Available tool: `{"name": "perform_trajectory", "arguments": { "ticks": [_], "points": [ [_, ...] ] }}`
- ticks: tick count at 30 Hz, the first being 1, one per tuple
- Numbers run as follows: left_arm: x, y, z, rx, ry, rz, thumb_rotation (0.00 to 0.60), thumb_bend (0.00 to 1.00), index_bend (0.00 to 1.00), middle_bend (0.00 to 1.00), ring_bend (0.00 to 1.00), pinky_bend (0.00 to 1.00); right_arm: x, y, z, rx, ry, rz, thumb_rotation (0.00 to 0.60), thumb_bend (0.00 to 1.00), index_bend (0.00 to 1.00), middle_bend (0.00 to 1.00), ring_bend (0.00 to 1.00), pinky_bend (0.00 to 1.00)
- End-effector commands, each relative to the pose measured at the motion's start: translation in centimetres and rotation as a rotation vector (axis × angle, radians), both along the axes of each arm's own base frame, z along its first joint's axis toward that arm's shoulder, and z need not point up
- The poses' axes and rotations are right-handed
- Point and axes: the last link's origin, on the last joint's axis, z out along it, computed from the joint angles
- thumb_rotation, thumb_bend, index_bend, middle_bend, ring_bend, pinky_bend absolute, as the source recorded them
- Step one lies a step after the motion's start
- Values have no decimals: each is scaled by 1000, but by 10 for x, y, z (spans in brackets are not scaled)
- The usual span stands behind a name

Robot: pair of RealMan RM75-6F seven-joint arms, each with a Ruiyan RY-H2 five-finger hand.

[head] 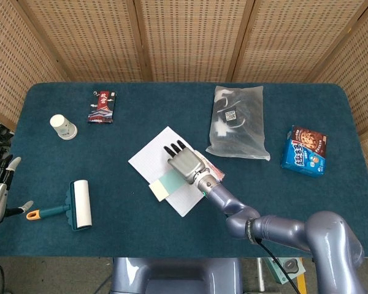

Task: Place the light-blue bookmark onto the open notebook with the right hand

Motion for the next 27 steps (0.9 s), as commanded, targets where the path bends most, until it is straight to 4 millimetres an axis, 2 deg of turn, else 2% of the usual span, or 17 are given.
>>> {"name": "perform_trajectory", "arguments": {
  "ticks": [1, 15, 27],
  "points": [
    [-1, 0, 0, -2, 0, 4, 600, 119, 0, 0, 0, 0, 8, -3, -6, 11, -8, 9, 600, 155, 547, 89, 0, 113],
    [-8, 4, 1, -3, -6, 38, 600, 119, 0, 0, 0, 0, 31, -17, -29, 48, -7, 55, 600, 155, 550, 93, 0, 114],
    [-11, 4, 0, -9, 0, 53, 600, 119, 0, 0, 0, 0, 44, -33, -33, 40, 11, 80, 600, 155, 556, 95, 0, 104]
  ]
}}
